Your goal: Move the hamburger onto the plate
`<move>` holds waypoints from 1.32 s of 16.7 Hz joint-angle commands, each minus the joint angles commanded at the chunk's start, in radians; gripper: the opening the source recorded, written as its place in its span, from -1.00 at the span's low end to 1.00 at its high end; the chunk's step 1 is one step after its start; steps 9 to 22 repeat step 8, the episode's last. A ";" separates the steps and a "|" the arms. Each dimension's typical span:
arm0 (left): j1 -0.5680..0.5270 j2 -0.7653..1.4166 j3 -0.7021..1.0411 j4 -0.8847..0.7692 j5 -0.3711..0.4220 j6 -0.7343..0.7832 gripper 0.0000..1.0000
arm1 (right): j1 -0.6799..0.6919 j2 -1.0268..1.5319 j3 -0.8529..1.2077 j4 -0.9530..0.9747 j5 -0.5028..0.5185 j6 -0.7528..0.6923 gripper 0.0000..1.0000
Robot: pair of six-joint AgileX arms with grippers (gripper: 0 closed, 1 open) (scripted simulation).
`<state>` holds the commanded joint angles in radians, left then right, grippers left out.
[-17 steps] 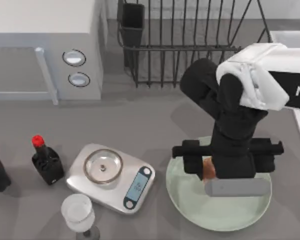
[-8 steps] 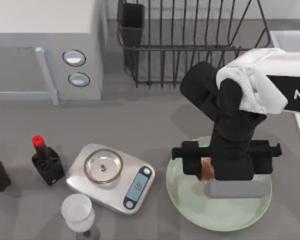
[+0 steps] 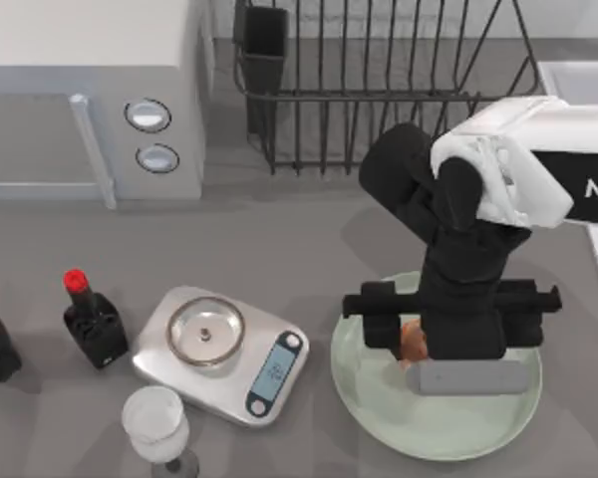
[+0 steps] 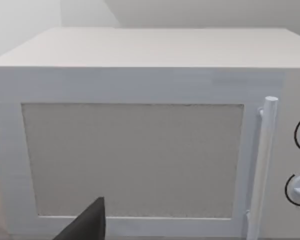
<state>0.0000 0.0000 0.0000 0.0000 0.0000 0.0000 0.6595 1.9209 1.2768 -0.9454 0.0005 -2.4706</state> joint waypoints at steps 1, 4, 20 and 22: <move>0.000 0.000 0.000 0.000 0.000 0.000 1.00 | 0.000 0.000 0.000 0.000 0.000 0.000 0.81; 0.000 0.000 0.000 0.000 0.000 0.000 1.00 | 0.000 0.000 0.000 0.000 0.000 0.000 1.00; 0.000 0.000 0.000 0.000 0.000 0.000 1.00 | 0.000 0.000 0.000 0.000 0.000 0.000 1.00; 0.000 0.000 0.000 0.000 0.000 0.000 1.00 | 0.000 0.000 0.000 0.000 0.000 0.000 1.00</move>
